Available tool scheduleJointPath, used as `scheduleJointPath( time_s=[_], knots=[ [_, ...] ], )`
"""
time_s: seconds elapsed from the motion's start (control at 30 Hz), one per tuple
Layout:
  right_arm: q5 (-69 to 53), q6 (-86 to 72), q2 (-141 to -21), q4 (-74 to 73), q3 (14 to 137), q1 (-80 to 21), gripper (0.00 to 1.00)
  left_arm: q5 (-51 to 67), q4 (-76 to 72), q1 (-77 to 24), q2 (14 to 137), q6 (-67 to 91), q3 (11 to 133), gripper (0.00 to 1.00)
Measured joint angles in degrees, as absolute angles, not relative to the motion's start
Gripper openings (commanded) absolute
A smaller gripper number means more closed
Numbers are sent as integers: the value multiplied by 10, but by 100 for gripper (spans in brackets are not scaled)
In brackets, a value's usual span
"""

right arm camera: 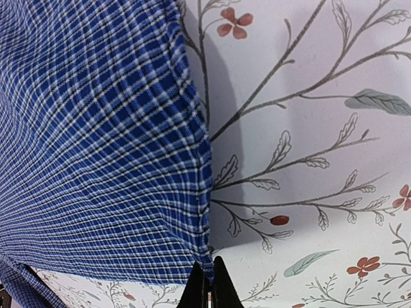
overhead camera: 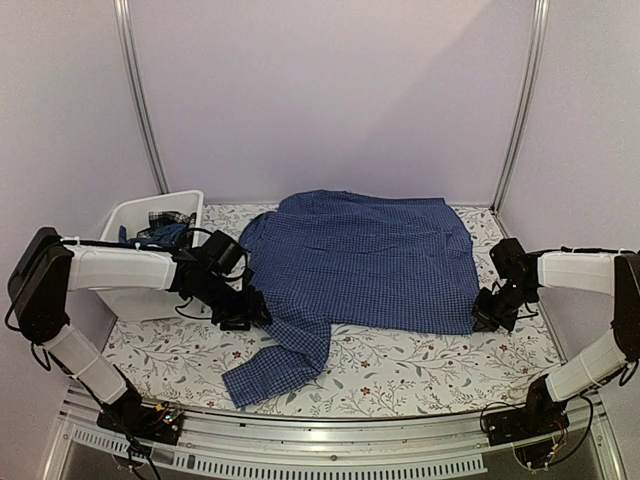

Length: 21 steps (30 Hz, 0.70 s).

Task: Fold and stack the mixed laundry pile
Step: Pick up the flattened shirt from the center of the board.

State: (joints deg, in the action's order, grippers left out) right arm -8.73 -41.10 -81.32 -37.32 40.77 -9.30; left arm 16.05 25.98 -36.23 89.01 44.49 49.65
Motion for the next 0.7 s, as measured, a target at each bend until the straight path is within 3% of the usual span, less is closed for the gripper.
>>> scheduleJointPath(
  time_s=[0.3, 0.57, 0.6, 0.63, 0.7],
  knots=[
    [-89, -411, -811, -380, 408, -93, 0, 157, 228, -363, 905, 439, 492, 0],
    [-93, -408, -788, -403, 416, -93, 0, 130, 247, -363, 843, 450, 487, 0],
    [-93, -407, -785, -405, 419, -93, 0, 128, 249, -363, 835, 451, 487, 11],
    [-93, -406, -781, -407, 421, -93, 0, 129, 248, -363, 826, 451, 484, 35],
    [-94, -404, -775, -409, 421, -93, 0, 135, 244, -363, 808, 448, 473, 69]
  ],
)
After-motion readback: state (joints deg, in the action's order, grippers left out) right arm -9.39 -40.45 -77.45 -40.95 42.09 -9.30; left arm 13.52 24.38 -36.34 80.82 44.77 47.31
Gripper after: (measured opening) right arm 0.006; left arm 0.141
